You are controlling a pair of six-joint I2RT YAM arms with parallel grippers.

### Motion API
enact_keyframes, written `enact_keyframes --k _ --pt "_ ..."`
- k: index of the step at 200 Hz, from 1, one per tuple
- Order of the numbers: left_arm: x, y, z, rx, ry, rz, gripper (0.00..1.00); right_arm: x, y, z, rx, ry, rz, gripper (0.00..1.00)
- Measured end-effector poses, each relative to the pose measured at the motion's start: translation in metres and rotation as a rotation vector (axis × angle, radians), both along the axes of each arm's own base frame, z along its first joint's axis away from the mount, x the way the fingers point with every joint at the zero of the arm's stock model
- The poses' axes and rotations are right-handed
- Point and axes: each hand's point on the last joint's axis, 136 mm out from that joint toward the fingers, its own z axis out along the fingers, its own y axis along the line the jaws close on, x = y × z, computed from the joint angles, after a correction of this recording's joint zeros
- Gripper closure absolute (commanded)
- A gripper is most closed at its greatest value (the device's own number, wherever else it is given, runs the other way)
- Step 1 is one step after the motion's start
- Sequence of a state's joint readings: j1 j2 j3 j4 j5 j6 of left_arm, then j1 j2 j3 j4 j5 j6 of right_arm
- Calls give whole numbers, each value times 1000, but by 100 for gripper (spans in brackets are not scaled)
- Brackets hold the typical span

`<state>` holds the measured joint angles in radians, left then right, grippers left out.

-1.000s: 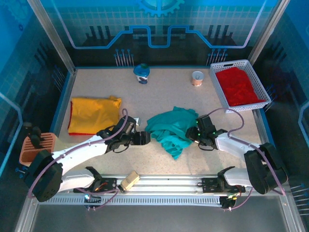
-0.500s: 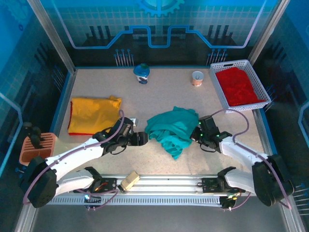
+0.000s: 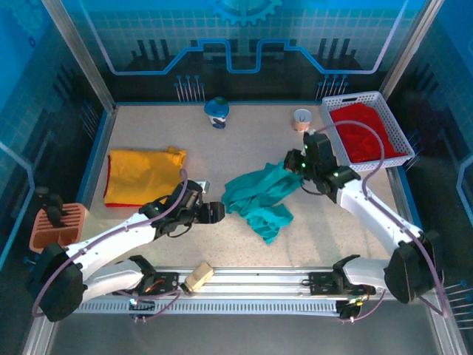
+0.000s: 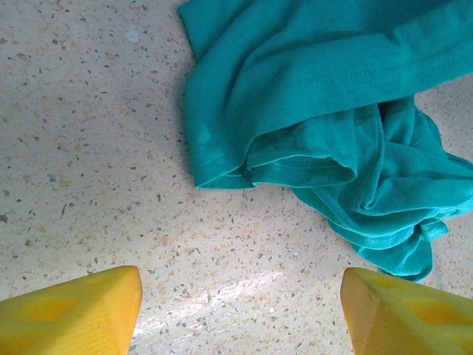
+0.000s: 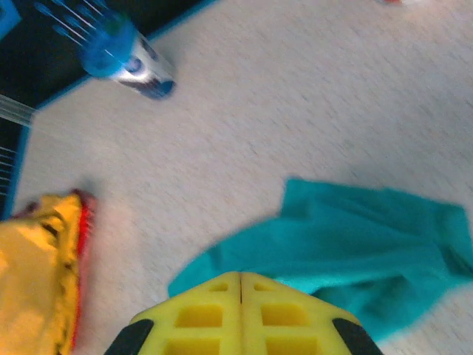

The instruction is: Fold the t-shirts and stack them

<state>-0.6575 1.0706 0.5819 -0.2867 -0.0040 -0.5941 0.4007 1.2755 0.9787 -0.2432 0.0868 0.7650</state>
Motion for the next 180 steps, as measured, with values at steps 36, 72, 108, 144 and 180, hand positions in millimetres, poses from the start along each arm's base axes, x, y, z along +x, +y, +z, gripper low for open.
enact_keyframes --k 36,72,108,144,180 --pt "-5 4 -6 7 13 3 28 60 46 42 84 -104 98 100" --pt "-13 10 -12 0 19 14 28 122 91 70 161 -217 210 100" --pt "-20 15 -14 -12 29 32 28 179 98 64 176 -233 234 14" --pt "-21 16 -16 -26 43 54 28 191 76 22 132 -119 239 0" --pt "-24 9 -25 -42 88 56 28 125 57 -31 67 36 251 0"
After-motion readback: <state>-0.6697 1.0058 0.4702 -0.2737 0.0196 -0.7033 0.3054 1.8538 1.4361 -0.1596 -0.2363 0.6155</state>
